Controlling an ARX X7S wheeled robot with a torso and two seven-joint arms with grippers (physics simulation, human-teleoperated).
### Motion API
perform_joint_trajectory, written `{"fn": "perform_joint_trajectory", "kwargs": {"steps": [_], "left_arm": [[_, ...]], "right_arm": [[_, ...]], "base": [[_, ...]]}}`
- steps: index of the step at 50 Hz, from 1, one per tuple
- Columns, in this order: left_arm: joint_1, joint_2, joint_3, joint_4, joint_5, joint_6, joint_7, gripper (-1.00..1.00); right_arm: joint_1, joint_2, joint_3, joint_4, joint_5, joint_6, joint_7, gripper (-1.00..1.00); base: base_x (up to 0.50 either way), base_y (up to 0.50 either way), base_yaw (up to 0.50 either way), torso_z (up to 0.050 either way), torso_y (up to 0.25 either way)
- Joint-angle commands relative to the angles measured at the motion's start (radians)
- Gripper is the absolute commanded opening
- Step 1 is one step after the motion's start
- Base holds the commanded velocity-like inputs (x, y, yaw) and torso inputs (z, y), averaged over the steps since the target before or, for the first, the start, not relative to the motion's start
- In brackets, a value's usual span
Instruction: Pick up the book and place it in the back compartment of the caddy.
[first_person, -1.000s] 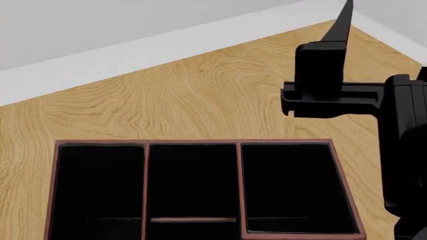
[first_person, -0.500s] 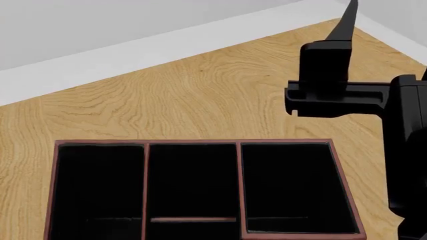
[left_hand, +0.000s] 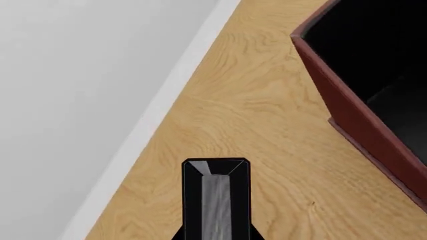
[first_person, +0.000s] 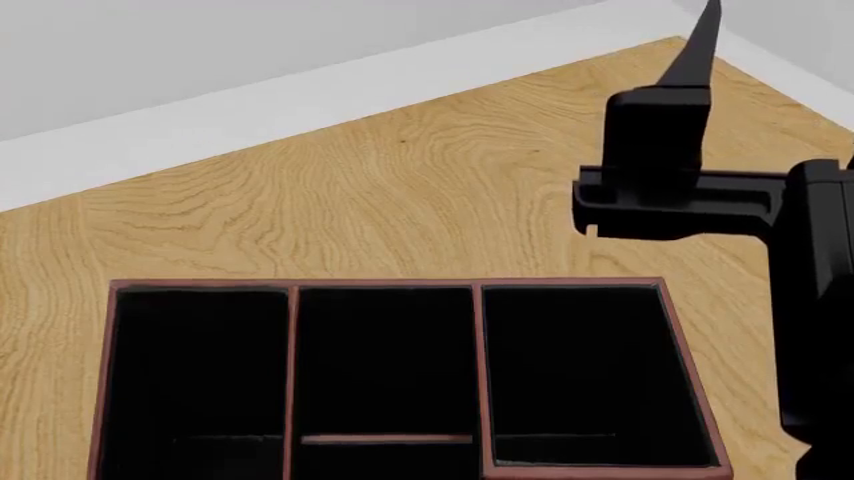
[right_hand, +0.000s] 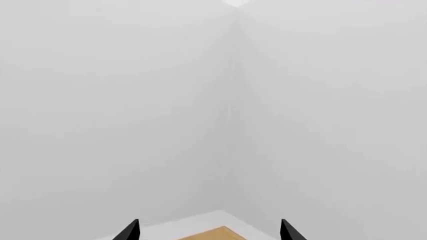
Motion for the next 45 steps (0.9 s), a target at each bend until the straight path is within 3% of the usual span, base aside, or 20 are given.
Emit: {"fn": "perform_joint_trajectory", "kwargs": {"steps": [1,11,20,27,45], "left_arm": [[-0.314,-0.090,0.098,0.123,-0.130,-0.166,0.025,-1.00],[-0.809,-0.023,0.424,0.155,-0.195,-0.343,0.098,-1.00],[-1.067,0.050,0.570,0.157,-0.238,-0.472,0.160,-1.00],[-1.261,0.097,0.755,0.124,-0.292,-0.487,0.148,-1.00],[-1.355,0.174,0.878,0.101,-0.396,-0.476,0.100,-1.00]], "right_arm": [[-0.029,0.002,0.014,-0.016,-0.015,-0.021,-0.012,1.00],[-0.049,0.006,0.001,-0.055,-0.039,-0.013,-0.011,1.00],[-0.121,0.041,0.056,-0.097,-0.054,-0.053,-0.037,1.00],[-0.195,0.063,0.103,-0.114,-0.090,-0.086,-0.071,1.00],[-0.388,0.064,0.172,-0.156,-0.214,-0.154,-0.152,1.00]], "base": [[0.00,0.00,0.00,0.000,0.000],[0.00,0.00,0.00,0.000,0.001],[0.00,0.00,0.00,0.000,0.001],[0.00,0.00,0.00,0.000,0.001],[0.00,0.00,0.00,0.000,0.001]]}}
